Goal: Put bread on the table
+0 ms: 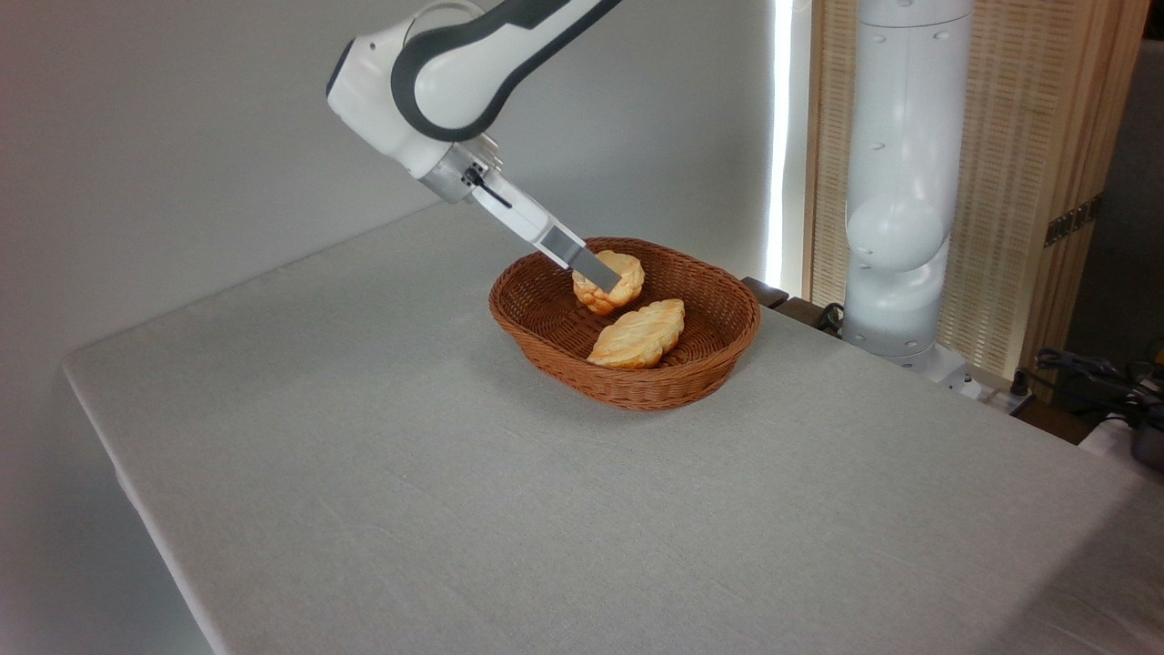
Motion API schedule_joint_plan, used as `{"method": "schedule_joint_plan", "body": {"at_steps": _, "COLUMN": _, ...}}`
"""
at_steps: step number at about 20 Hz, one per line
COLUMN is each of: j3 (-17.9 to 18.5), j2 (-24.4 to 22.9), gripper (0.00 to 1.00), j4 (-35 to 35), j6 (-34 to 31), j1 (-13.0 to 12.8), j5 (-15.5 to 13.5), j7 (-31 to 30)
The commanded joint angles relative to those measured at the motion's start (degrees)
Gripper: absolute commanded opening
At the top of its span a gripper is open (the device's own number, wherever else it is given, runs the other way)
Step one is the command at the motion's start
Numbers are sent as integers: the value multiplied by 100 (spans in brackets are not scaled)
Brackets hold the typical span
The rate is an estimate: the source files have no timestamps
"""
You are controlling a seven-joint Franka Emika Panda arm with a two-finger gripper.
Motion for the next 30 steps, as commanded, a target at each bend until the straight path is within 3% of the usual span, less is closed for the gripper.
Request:
{"method": "schedule_joint_plan", "body": {"at_steps": 1, "j3": 61, "j2": -374, "gripper": 48, "j4": 253, "j6": -18, "j1": 58, "j5": 143, "j7": 127}}
{"method": "schedule_joint_plan", "body": {"at_steps": 3, "j3": 52, "j2": -383, "gripper": 49, "j4": 534, "j6": 69, "j1": 251, "j5": 371, "j7": 136}}
{"method": "schedule_joint_plan", "body": {"at_steps": 7, "j3": 61, "j2": -366, "gripper": 54, "j4": 904, "j6": 955, "j1": 682, "j5": 416, "j7": 127}}
{"method": "schedule_joint_plan", "body": {"at_steps": 12, "j3": 342, "j2": -225, "gripper": 59, "j4": 914, "j6": 2037, "j1": 700, "j5": 495, "j7": 110}}
{"method": "schedule_joint_plan", "body": {"at_steps": 15, "j3": 377, "j2": 29, "gripper": 73, "j4": 914, "j6": 2345, "j1": 700, "j5": 478, "j7": 101}}
{"method": "schedule_joint_plan", "body": {"at_steps": 17, "j3": 377, "j2": 240, "gripper": 100, "j4": 914, "j6": 2573, "j1": 700, "j5": 504, "j7": 92}}
{"method": "schedule_joint_plan", "body": {"at_steps": 30, "j3": 351, "j2": 417, "gripper": 100, "j4": 923, "j6": 2654, "j1": 692, "j5": 478, "j7": 48}}
